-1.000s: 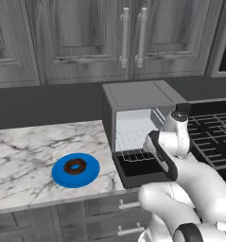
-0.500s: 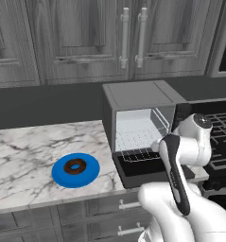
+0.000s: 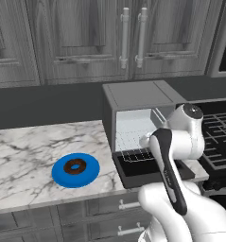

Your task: Pick up the bagel from the plate, place it on the toaster oven rack, close the door, and set the timer.

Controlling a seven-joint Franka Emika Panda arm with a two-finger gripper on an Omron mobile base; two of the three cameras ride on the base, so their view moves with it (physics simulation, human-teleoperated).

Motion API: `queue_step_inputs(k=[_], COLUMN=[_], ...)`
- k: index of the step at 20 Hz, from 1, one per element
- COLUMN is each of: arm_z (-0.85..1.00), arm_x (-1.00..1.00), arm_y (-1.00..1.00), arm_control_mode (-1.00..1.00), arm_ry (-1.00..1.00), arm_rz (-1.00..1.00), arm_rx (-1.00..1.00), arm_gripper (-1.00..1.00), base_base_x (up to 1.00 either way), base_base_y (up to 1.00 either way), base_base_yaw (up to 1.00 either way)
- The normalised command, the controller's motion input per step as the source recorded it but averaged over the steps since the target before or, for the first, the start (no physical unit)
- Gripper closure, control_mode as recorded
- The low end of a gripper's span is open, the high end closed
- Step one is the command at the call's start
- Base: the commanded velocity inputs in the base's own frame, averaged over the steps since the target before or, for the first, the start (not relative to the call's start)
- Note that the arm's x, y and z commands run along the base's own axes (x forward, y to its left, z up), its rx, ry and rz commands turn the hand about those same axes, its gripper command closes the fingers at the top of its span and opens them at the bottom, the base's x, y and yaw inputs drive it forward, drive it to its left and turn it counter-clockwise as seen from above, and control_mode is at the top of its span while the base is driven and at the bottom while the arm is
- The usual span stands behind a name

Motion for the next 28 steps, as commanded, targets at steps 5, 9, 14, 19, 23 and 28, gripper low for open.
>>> queue_step_inputs(k=[5,9,14,19,23,28], arm_z=[0.0,0.0,-0.01,-0.05,-0.07,-0.13], arm_x=[-0.23,-0.39,-0.24,-0.05,0.0,0.0], arm_y=[0.27,0.31,0.61,0.59,0.46,0.38], arm_control_mode=[-1.0,-1.0,-1.0,-1.0,-1.0,-1.0], arm_ry=[0.02,0.0,0.0,0.01,0.0,0.0], arm_rz=[0.15,0.14,0.02,0.0,0.0,-0.04], arm_rx=[0.0,0.0,-0.01,-0.02,0.0,0.0], arm_gripper=[-1.0,-1.0,-1.0,-1.0,-1.0,-1.0], base_base_x=[0.0,0.0,0.0,0.0,0.0,0.0], base_base_y=[0.0,0.0,0.0,0.0,0.0,0.0], base_base_yaw=[0.0,0.0,0.0,0.0,0.0,0.0])
